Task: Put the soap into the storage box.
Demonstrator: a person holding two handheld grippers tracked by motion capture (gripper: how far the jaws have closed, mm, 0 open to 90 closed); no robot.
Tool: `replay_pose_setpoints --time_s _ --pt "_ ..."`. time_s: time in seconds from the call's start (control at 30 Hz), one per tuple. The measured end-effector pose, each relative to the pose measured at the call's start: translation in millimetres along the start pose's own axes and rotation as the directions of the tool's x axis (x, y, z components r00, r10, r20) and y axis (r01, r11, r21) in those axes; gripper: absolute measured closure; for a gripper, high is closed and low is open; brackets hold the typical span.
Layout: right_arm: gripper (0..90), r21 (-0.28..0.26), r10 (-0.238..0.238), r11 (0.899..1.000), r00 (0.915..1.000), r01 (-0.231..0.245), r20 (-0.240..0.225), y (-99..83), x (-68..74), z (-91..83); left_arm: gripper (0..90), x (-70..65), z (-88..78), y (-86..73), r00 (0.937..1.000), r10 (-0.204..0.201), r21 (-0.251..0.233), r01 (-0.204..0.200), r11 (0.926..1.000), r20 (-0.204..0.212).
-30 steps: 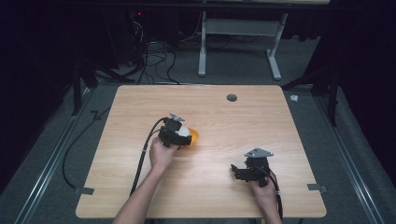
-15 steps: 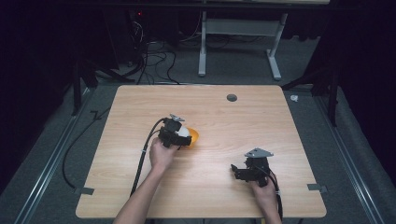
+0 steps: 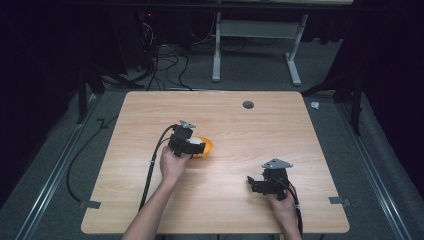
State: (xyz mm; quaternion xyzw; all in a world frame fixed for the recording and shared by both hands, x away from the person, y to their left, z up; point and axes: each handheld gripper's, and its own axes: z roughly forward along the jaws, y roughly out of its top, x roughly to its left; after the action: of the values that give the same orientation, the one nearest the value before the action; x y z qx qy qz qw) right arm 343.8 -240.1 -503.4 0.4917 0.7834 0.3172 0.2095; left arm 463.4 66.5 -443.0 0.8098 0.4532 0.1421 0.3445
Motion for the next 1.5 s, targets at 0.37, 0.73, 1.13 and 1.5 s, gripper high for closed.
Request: replay_pose_setpoints --time_s 0.37,0.73,1.13,1.5 --pt "15.1 0.000 -0.001 1.000 1.0000 0.001 0.002 0.1 0.0 0.2 20.9 2.9 -16.9 1.8 0.9999 -0.002 -0.047 0.002 0.9989 0.012" --pt "15.1 0.000 -0.001 1.000 1.0000 0.001 0.002 0.2 0.0 0.3 20.9 8.3 -45.2 0.0 0.9996 -0.003 -0.109 0.006 0.9940 0.029" --pt "15.1 0.000 -0.002 1.000 1.0000 0.002 0.002 0.2 0.1 0.3 20.8 10.4 -67.4 -4.3 0.9996 0.000 -0.140 0.005 0.9902 0.030" --pt "15.1 0.000 -0.002 1.000 1.0000 0.002 0.002 0.2 0.1 0.3 20.8 16.0 -80.1 -15.6 0.9991 -0.020 -0.162 0.026 0.9864 0.036"
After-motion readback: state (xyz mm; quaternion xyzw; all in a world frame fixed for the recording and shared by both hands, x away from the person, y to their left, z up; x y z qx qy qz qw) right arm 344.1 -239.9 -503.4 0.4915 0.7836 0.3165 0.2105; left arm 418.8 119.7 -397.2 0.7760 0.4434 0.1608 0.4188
